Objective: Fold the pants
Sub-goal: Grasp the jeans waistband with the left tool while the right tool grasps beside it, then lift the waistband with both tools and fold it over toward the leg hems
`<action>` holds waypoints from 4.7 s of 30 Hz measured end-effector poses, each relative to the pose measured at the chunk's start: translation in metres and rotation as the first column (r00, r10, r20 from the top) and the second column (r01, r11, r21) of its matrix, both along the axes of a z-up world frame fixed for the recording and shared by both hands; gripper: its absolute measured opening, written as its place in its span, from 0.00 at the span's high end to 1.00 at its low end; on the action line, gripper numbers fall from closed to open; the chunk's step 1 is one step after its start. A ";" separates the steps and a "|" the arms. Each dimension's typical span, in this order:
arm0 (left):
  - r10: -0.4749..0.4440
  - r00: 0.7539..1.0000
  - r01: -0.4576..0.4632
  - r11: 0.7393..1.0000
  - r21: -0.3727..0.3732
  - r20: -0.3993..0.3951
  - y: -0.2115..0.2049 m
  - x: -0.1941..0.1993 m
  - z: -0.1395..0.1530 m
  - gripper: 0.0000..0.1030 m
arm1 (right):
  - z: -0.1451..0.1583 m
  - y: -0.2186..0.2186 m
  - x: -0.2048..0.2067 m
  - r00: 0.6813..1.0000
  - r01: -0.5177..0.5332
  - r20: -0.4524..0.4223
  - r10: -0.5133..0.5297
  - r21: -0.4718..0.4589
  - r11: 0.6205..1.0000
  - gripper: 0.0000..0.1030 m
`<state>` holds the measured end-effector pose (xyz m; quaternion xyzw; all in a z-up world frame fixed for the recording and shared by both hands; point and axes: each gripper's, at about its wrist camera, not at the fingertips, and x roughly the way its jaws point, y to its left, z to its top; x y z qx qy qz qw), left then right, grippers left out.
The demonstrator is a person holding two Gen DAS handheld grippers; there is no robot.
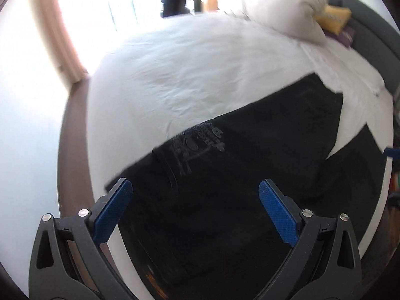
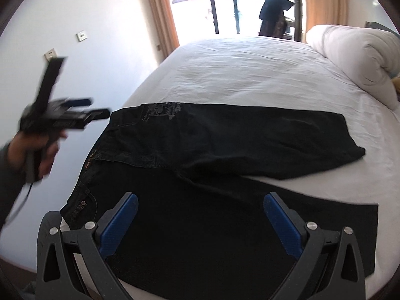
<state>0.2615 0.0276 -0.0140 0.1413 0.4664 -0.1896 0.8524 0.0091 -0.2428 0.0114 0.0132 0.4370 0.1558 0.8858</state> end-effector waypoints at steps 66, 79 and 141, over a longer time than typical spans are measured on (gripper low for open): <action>-0.283 0.959 0.280 0.957 0.077 0.024 0.025 0.001 -0.010 0.92 | -0.044 0.087 0.235 0.779 -0.618 -0.135 0.613 -0.334 0.712 0.91; -0.303 0.951 0.303 0.953 0.018 0.062 0.020 -0.056 0.026 0.92 | -0.008 0.083 0.187 0.785 -0.613 -0.091 0.613 -0.253 0.748 0.96; -0.588 0.798 0.603 0.773 0.199 -0.135 -0.008 -0.272 -0.117 0.90 | -0.129 0.104 -0.133 0.820 -0.539 -0.127 0.558 -0.498 0.679 0.95</action>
